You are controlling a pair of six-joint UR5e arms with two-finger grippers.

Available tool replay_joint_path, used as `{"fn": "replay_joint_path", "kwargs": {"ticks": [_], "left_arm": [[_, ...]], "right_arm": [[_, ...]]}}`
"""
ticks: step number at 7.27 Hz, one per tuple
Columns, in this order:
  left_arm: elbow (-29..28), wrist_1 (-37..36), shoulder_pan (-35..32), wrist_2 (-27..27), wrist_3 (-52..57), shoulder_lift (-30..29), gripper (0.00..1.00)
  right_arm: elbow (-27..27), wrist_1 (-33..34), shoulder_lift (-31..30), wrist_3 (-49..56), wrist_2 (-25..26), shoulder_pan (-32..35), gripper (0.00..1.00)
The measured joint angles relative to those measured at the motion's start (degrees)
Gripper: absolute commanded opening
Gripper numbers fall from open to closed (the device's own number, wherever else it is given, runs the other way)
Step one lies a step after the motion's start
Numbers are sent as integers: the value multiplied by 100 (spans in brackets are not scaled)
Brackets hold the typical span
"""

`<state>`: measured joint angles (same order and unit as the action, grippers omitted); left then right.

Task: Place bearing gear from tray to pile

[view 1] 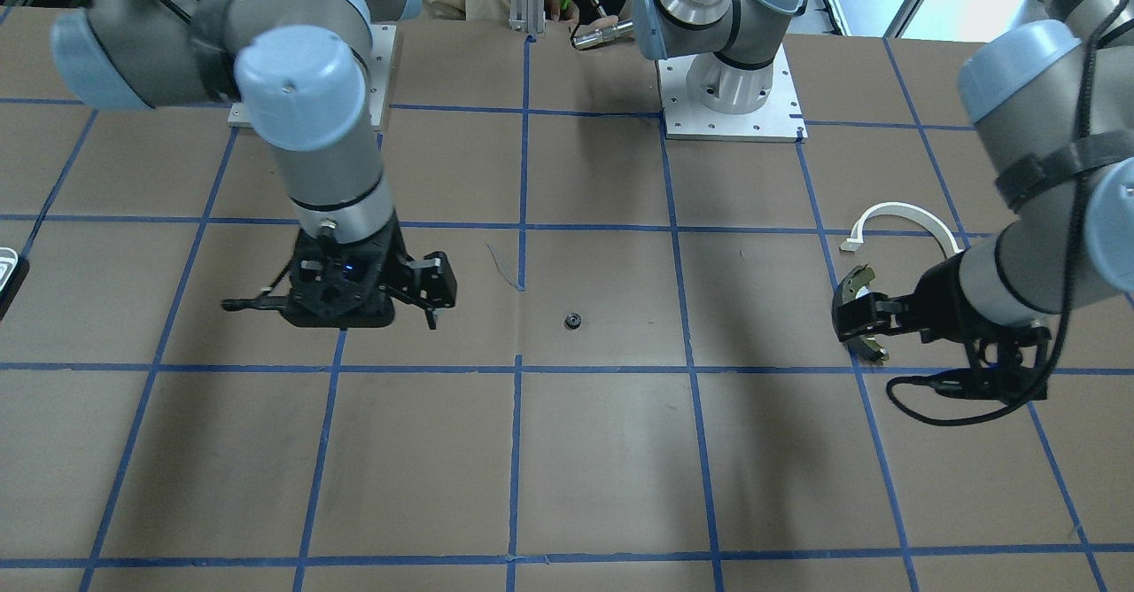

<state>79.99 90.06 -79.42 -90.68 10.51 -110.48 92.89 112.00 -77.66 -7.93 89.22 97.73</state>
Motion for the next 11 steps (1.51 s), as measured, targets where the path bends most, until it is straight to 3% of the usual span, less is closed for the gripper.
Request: {"fn": "replay_joint_path", "kwargs": {"ticks": [2, 4, 5, 7, 9, 11], "left_arm": [[105, -293, -981, 106, -882, -85, 100], [638, -1327, -1771, 118, -1523, -191, 100], [1027, -1983, -2040, 121, -1773, -240, 100], [1788, -3027, -2420, 133, -2178, -312, 100], [2191, -3519, -2658, 137, -2285, -393, 95], [2303, -3612, -2788, 136, -2292, -456, 89]], "right_arm": [[-353, -1348, -684, 256, 11, -285, 100], [-355, -2224, -1290, 607, 20, -438, 100], [-298, -2217, -1375, 898, -9, -575, 100], [13, -1511, -1349, 1062, -43, -760, 100], [161, -1026, -1357, 1046, 9, -788, 100], [204, -992, -1379, 983, 22, -796, 100]]}}
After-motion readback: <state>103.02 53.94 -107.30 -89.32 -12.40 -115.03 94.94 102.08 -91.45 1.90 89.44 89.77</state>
